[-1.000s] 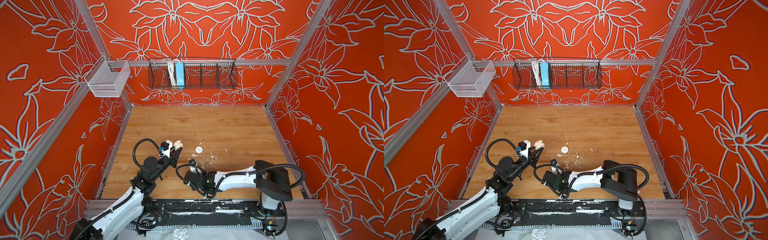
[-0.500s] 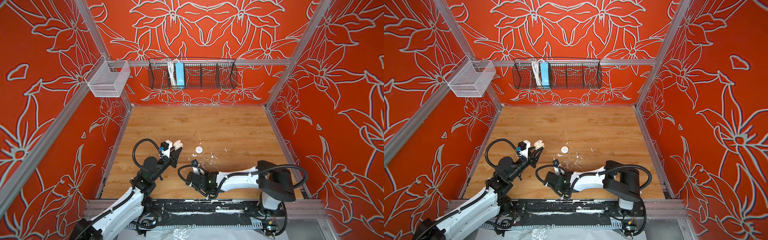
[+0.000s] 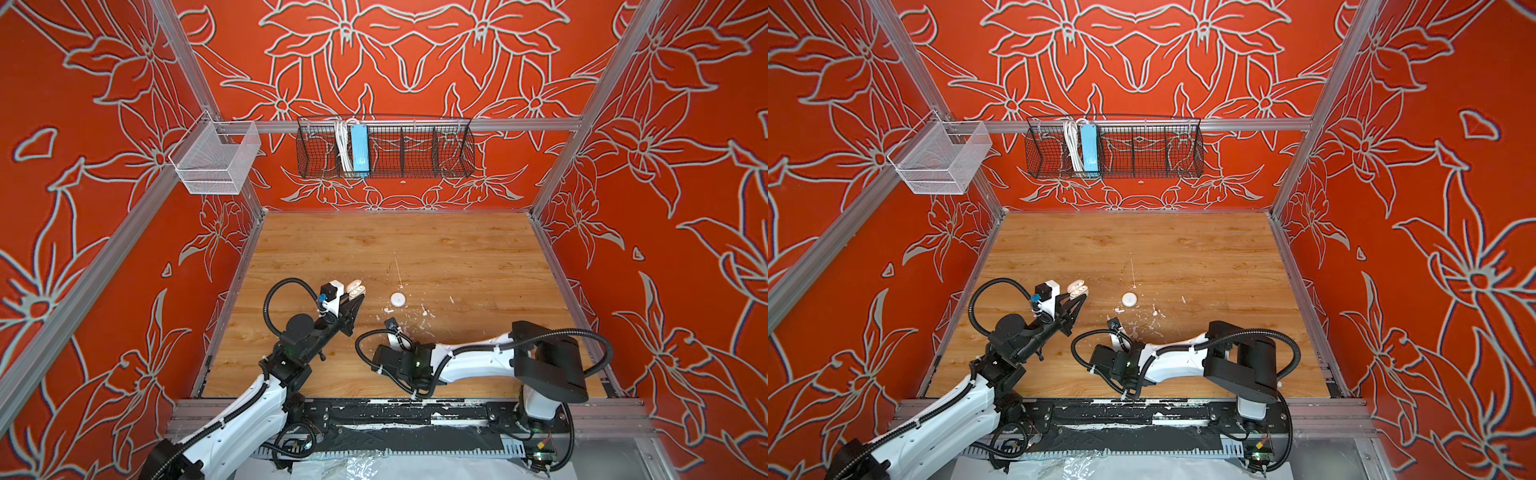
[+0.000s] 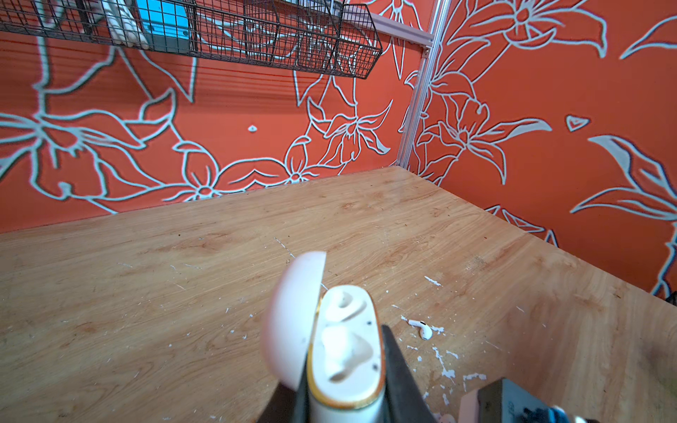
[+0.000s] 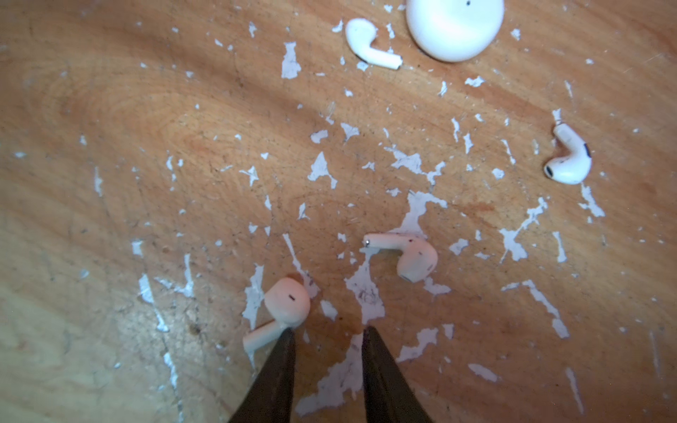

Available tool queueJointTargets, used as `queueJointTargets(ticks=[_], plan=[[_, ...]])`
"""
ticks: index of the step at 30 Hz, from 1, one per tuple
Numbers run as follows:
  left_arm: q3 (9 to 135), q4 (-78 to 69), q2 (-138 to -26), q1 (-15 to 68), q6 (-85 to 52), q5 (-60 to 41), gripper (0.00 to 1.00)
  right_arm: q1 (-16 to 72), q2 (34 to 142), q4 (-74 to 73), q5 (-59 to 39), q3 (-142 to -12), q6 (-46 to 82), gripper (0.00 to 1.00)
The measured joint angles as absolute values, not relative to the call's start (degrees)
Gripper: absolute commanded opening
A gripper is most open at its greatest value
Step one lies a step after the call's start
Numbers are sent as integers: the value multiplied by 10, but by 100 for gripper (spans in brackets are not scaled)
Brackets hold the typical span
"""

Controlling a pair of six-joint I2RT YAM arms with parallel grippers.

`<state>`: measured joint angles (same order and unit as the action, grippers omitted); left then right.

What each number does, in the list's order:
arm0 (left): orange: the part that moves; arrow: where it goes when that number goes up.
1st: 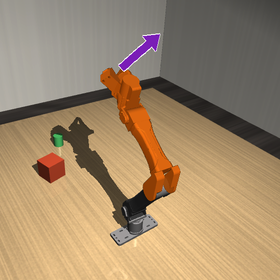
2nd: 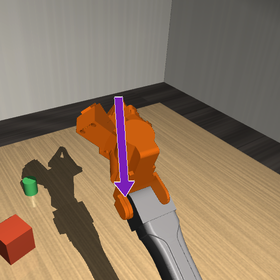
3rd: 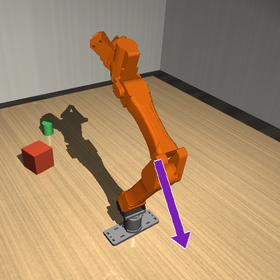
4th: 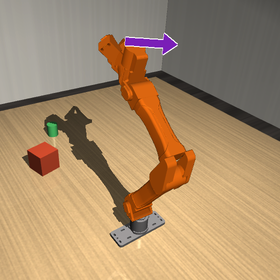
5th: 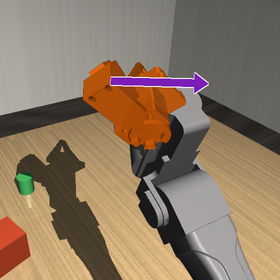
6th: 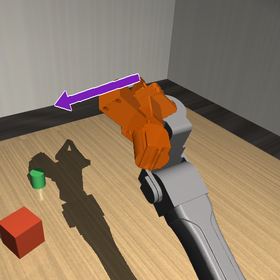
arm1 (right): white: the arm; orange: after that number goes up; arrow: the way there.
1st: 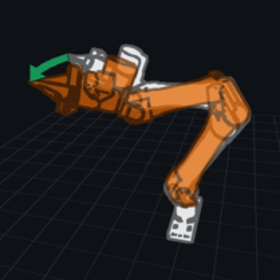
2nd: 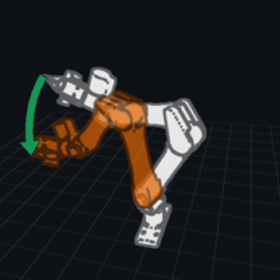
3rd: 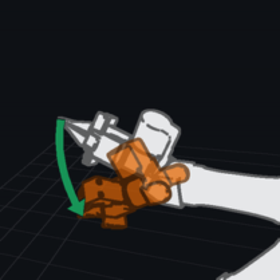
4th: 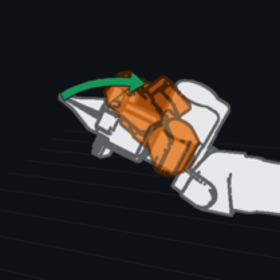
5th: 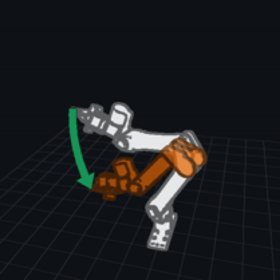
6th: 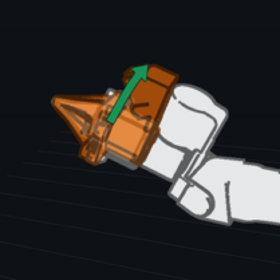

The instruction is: Insert the wireless bluetooth earbuds into the charging case

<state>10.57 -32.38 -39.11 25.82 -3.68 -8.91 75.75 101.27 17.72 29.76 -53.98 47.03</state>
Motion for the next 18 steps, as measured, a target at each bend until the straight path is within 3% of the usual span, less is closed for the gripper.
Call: queueJointTargets(ticks=[18], plan=[[106,-322,-387,258,-37,-89,0,736,1033,156,310,-554,454,33]])
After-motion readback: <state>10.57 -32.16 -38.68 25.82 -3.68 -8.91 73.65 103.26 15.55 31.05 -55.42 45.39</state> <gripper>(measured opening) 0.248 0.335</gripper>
